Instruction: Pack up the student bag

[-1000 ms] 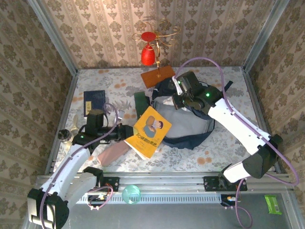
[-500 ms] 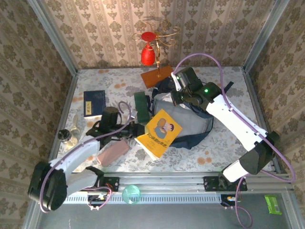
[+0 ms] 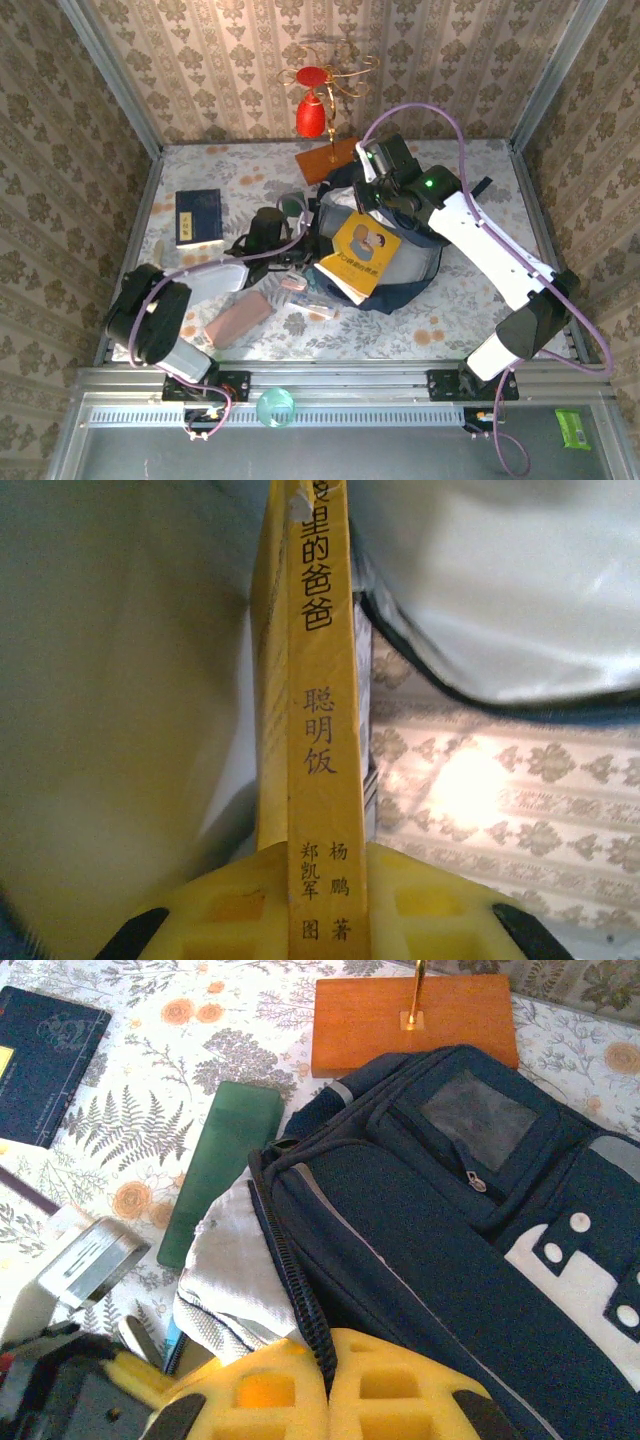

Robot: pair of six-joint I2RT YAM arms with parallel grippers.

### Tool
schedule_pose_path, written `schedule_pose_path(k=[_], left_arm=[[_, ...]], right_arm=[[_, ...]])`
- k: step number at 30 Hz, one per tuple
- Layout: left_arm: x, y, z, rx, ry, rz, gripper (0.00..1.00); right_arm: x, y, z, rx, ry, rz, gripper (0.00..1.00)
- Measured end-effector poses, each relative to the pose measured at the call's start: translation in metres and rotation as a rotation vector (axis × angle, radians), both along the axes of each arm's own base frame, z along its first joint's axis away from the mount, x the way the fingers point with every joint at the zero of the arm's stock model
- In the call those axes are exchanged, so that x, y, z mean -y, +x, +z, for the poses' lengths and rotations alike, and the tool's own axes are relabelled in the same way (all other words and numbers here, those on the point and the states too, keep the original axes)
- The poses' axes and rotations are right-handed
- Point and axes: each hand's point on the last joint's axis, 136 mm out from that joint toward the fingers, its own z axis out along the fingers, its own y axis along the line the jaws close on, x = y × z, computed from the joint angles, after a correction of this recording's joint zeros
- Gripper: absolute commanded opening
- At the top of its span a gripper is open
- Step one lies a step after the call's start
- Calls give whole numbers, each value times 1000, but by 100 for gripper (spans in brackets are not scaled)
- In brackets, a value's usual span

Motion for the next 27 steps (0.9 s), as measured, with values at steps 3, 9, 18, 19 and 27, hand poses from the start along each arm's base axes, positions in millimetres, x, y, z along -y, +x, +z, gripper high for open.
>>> schedule_pose_path(k=[3, 9, 18, 19, 27], left_arm=[[9, 15, -3, -10, -23, 24, 0], [19, 33, -13, -46, -52, 57, 0], [26, 46, -13, -78, -113, 91, 0], [26, 46, -11, -77, -119, 92, 0], [12, 46, 4, -63, -144, 120, 0]], right_arm=[[-1, 0, 0, -1, 6, 1, 0], [-6, 2, 3, 5, 33, 6, 0], [-11, 4, 0, -9, 46, 14, 0], [-11, 4, 0, -10, 46, 15, 0], [-11, 4, 1, -8, 50, 17, 0]])
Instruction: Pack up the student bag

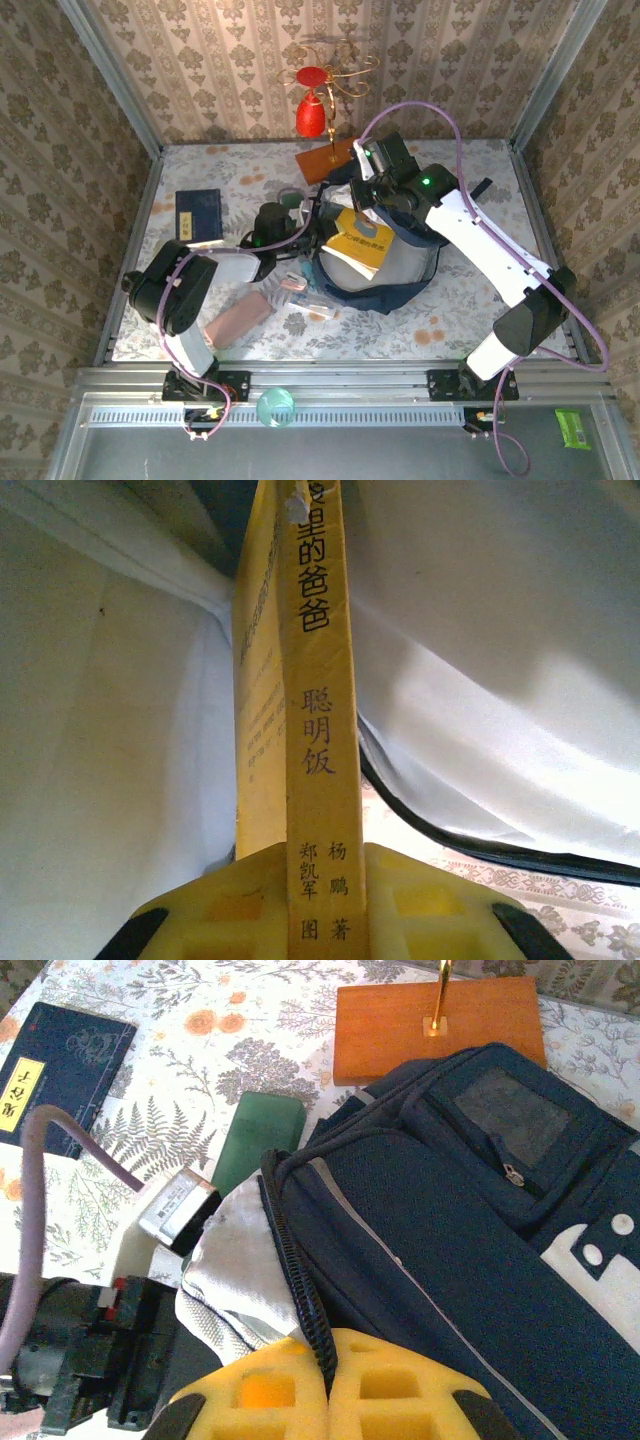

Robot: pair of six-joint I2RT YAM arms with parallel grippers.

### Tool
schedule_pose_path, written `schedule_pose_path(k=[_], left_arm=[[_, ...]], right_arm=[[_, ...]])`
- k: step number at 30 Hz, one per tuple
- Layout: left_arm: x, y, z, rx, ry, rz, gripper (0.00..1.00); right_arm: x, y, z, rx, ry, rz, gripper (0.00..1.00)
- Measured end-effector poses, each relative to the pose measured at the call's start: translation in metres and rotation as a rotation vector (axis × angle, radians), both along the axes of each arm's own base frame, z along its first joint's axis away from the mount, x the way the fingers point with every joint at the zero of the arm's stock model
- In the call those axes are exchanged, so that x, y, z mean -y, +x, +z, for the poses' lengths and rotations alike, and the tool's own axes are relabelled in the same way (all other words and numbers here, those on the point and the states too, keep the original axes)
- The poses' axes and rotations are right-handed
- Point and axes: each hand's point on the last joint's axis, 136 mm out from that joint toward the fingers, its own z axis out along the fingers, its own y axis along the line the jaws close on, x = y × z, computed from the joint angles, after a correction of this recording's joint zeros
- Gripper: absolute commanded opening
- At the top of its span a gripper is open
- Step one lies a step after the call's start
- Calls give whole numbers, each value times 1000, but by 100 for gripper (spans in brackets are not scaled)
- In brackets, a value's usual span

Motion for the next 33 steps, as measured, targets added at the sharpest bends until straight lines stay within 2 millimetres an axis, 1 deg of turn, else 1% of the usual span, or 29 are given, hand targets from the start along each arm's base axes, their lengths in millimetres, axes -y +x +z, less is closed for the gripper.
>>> schedule_pose_path(k=[4, 8, 18, 23, 28, 32, 33], left_arm=[[0, 2, 6, 16, -14, 11, 0], [1, 5, 5, 29, -22, 17, 0], [19, 26, -28, 18, 10, 52, 0], [24, 38, -36, 39, 43, 89, 0], [29, 53, -47, 64, 101, 121, 0], [32, 64, -49, 90, 142, 147, 0], [33, 66, -49, 95, 152, 153, 1]], right_arm=[[-1, 2, 2, 10, 8, 0, 0], [-2, 2, 3, 10, 14, 1, 0], [-7, 0, 0, -5, 26, 21, 0], [-10, 0, 0, -7, 37, 32, 0], [-14, 0, -5, -9, 48, 43, 0], [-15, 2, -5, 0, 54, 44, 0], [-15, 2, -6, 1, 55, 44, 0]])
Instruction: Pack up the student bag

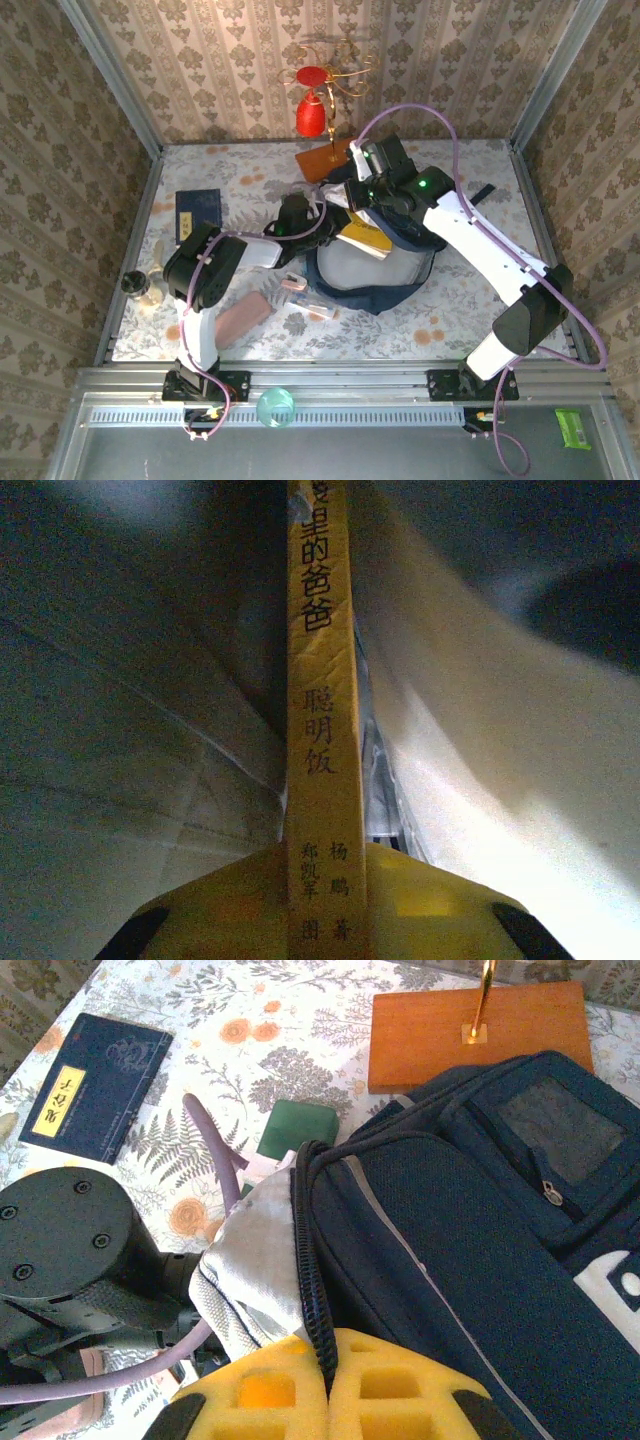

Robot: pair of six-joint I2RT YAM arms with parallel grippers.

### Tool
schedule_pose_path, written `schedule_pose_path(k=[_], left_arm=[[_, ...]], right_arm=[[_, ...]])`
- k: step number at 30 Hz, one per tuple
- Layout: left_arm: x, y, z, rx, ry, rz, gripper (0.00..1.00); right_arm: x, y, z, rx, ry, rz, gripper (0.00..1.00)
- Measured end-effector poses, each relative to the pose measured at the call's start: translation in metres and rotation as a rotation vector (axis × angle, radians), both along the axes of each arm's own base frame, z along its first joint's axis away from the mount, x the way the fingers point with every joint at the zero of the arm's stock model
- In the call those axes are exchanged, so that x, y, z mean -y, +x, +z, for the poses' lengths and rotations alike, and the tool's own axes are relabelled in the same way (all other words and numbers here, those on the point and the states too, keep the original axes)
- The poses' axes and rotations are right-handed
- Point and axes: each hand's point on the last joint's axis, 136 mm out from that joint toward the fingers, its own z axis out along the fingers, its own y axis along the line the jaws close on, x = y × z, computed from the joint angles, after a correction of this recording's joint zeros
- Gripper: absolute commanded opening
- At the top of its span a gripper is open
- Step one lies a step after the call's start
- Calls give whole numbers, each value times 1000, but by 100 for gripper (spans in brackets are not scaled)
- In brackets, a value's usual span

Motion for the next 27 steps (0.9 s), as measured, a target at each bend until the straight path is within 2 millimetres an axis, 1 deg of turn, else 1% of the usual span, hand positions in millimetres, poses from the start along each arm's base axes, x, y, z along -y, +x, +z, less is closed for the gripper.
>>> schedule_pose_path(k=[2, 3, 4, 6, 8, 11, 12, 15, 18, 22, 25, 27], left_arm=[[2, 6, -3, 12, 24, 11, 4], [3, 8, -5, 17, 37, 17, 8], [3, 9, -8, 19, 50, 21, 12], [2, 10, -13, 28, 74, 19, 24], [0, 9, -19, 36, 105, 14, 34], [-4, 6, -26, 46, 161, -3, 45], [-6, 3, -26, 52, 175, -11, 49], [-14, -9, -15, 82, 197, -35, 57], [-24, -23, 3, 118, 199, -64, 62], [-34, -44, 28, 172, 196, -116, 64], [-42, -59, 41, 204, 213, -159, 64], [-52, -69, 46, 216, 246, -182, 64]], right_arm=[[0, 1, -3, -1, 0, -1, 0], [0, 1, -6, -1, -1, -1, 0], [0, 0, -8, -4, -2, -1, 0], [1, -1, -14, -12, -8, -1, 0], [2, -2, -19, -17, -12, -1, 0], [5, -4, -25, -26, -18, -4, 0], [7, -5, -27, -29, -20, -6, 0], [11, -5, -30, -33, -24, -15, 0], [18, -2, -32, -36, -28, -28, 0], [28, 4, -32, -28, -43, -33, 0], [35, 6, -34, -30, -61, -29, 0], [41, 6, -36, -35, -75, -29, 0]])
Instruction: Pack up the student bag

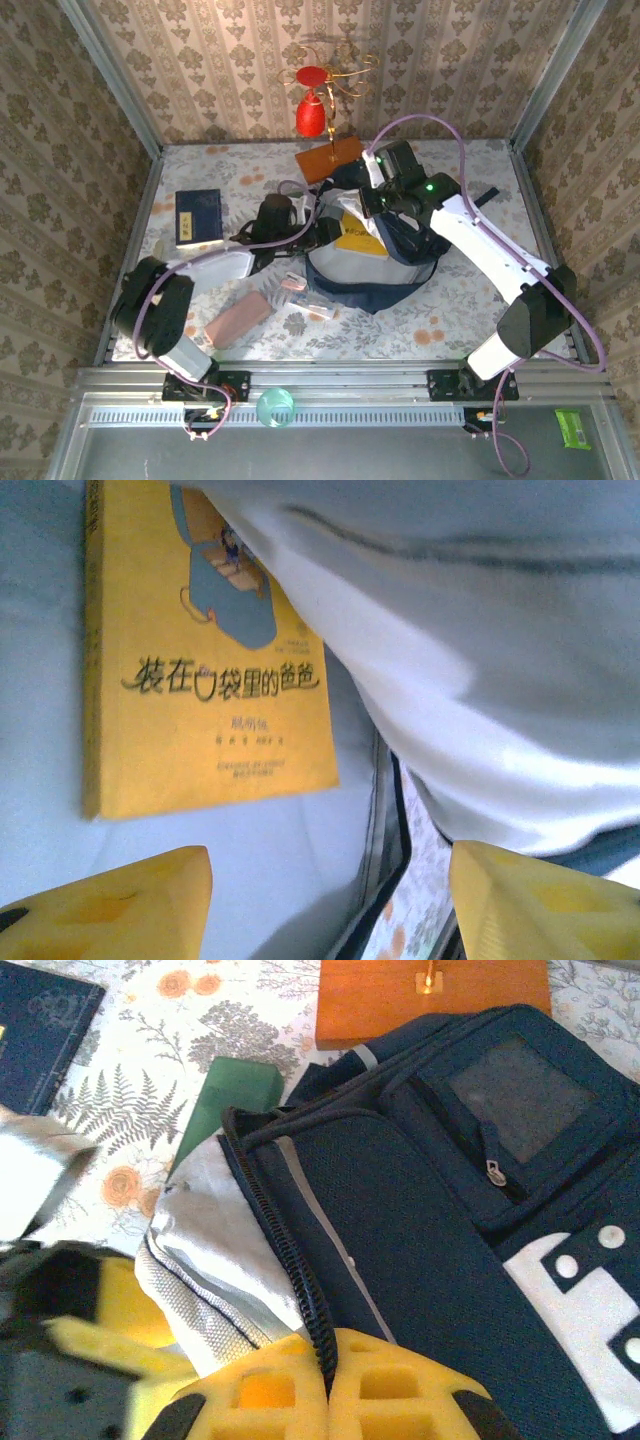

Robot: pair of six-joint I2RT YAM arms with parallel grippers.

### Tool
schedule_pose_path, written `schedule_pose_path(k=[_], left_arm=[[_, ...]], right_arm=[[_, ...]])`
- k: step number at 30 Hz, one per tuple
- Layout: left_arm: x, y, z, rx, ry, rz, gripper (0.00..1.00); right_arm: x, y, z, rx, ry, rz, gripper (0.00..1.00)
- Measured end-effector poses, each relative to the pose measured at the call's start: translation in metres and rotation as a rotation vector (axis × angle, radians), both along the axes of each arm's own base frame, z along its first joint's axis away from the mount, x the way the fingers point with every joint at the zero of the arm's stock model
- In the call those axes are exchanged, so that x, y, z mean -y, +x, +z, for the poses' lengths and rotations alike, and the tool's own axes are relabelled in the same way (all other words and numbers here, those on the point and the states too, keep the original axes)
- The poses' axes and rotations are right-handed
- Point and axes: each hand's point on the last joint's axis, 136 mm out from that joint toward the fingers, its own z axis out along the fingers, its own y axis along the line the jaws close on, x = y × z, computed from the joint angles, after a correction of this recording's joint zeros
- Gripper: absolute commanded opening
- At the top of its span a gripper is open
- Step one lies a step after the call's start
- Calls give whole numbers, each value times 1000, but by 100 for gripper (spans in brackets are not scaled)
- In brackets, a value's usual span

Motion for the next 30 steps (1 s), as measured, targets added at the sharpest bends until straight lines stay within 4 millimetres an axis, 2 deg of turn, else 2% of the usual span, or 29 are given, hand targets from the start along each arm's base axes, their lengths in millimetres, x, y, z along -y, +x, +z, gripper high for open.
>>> schedule_pose_path(k=[3, 6, 10, 13, 15, 20, 22, 26, 28, 30], left_arm=[[-22, -8, 10, 26, 60, 6, 64], [-58, -6, 26, 75, 115, 72, 64], [-129, 16, 49, 151, 190, 272, 66], [-191, 37, 48, 163, 281, 465, 71], [-229, 49, 37, 144, 360, 581, 76], [-288, 77, -10, 29, 568, 729, 80], [-306, 99, -29, -32, 635, 753, 79], [-336, 146, -65, -124, 706, 778, 77], [-346, 162, -83, -169, 719, 773, 76], [-351, 168, -98, -205, 719, 759, 76]], right_arm=[[12, -6, -10, -21, -20, -9, 0], [25, -17, -18, -41, -34, -24, 0], [40, -25, -16, -44, -42, -51, 2], [44, -25, -13, -35, -38, -59, 13], [41, -27, -15, -44, -19, -51, 27], [25, -39, -39, -116, 54, 11, 58], [18, -43, -43, -138, 84, 35, 62], [1, -40, -31, -105, 162, 82, 71], [-5, -38, -26, -87, 194, 97, 73], [-7, -38, -27, -83, 210, 107, 73]])
